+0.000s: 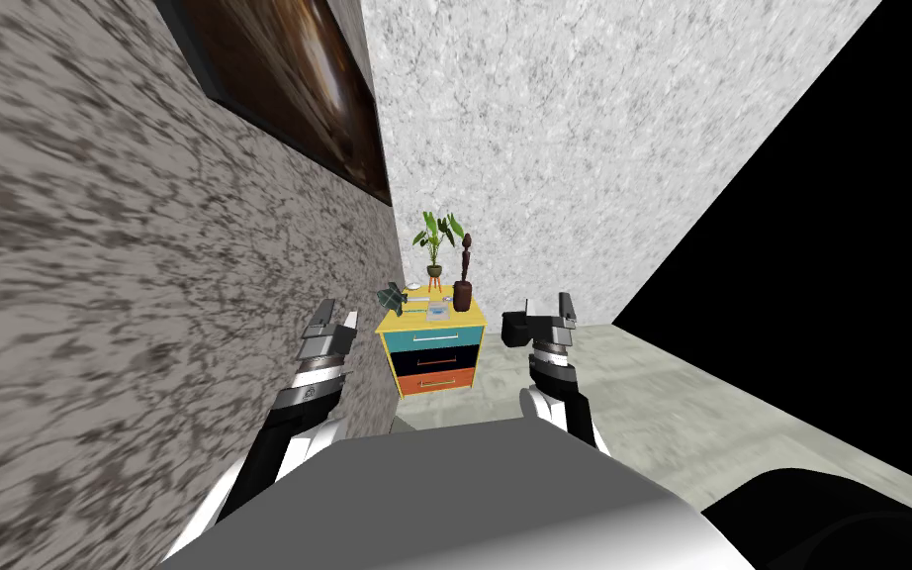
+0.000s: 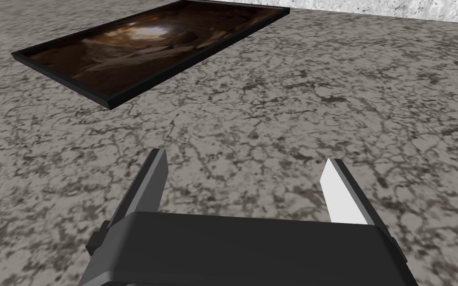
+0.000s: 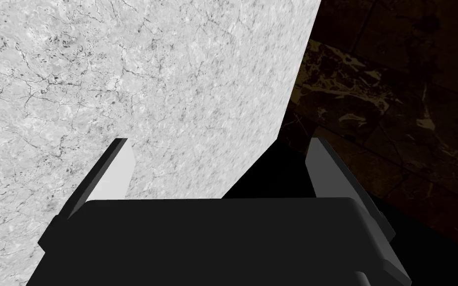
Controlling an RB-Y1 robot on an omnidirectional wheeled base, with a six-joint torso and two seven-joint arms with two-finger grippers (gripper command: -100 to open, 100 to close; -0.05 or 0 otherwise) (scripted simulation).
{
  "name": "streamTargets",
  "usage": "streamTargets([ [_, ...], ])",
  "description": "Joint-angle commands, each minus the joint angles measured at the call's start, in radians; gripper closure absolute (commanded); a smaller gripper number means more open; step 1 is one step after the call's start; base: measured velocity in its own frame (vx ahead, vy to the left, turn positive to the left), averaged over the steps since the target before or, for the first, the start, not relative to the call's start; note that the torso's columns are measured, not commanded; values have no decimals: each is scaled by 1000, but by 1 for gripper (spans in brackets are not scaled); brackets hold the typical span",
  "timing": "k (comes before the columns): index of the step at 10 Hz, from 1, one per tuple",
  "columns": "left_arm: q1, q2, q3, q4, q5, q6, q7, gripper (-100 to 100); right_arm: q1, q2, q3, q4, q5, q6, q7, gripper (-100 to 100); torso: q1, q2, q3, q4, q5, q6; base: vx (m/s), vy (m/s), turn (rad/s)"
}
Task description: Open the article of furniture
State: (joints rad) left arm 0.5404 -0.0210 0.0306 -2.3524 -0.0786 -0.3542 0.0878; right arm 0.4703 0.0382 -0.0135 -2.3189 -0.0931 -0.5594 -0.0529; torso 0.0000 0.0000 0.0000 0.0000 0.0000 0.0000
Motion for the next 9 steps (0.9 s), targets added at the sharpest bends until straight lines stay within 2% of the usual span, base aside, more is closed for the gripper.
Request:
streamTargets([
  [1, 0, 0, 0, 0, 0, 0, 0, 0, 0, 0, 0, 0, 0, 0, 0, 0, 0, 40, -82, 41, 0, 0, 0, 0, 0],
  [9, 0, 0, 0, 0, 0, 0, 0, 0, 0, 0, 0, 0, 0, 0, 0, 0, 0, 618, -1234, 617, 0, 0, 0, 0, 0],
])
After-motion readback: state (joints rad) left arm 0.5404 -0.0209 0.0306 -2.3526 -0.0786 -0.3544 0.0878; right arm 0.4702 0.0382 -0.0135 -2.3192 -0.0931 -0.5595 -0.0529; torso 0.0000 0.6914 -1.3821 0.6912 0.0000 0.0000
